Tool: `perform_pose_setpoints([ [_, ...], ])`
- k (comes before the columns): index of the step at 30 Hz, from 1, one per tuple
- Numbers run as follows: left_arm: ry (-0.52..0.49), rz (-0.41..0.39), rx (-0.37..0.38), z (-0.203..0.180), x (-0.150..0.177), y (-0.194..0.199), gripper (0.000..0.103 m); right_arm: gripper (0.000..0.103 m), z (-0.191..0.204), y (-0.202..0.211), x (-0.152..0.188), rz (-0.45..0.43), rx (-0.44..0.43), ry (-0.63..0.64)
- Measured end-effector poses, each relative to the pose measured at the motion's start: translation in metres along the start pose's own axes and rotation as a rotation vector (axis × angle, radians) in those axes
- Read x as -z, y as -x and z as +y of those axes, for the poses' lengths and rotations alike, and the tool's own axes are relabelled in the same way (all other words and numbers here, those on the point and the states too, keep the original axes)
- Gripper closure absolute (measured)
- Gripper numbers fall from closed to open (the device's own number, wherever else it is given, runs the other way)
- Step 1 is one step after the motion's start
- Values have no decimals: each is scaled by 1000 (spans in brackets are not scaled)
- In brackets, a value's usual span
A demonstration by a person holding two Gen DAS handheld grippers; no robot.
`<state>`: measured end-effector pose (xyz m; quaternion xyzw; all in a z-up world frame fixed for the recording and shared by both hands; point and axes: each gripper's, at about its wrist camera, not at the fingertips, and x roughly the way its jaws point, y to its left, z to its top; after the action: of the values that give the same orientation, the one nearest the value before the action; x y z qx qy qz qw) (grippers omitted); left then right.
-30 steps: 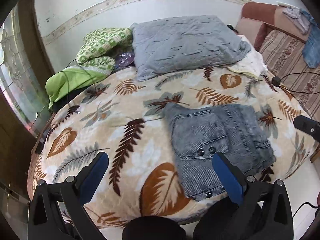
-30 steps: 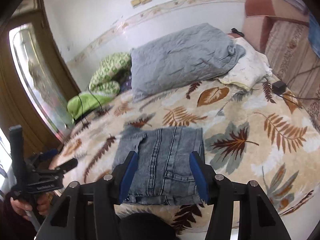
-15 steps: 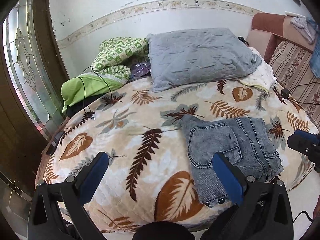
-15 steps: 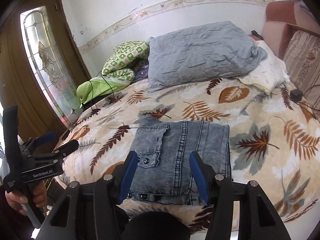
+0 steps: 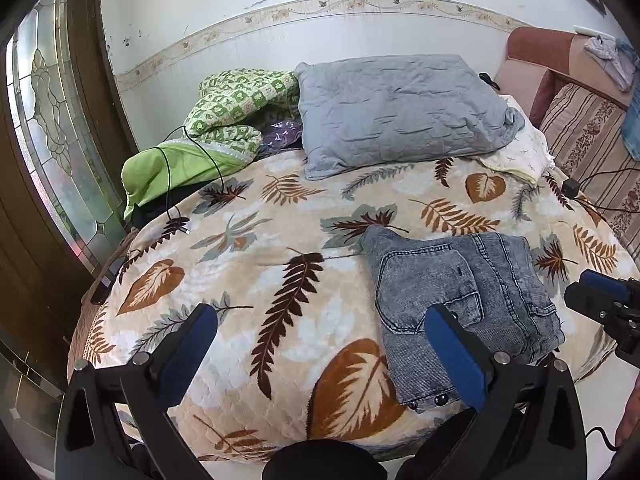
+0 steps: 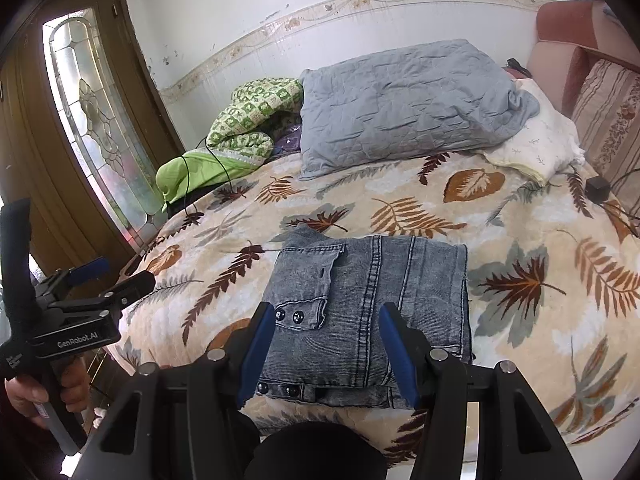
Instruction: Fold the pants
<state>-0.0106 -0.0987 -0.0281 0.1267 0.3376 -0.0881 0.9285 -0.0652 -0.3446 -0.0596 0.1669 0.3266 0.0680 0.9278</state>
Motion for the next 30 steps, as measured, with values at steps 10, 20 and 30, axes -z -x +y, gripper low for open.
perform_pose_setpoints([
  [10,-7,26,-1,0,2,-9,0,45,-5,-8,3,24,-1,-9],
  [20,-18,51,-5,-3,5,-17,0,45,-14,-13,5,35,3,-31],
  [30,-15,57,-9,0,5,-20,0,45,-26,-13,5,45,35,-63],
])
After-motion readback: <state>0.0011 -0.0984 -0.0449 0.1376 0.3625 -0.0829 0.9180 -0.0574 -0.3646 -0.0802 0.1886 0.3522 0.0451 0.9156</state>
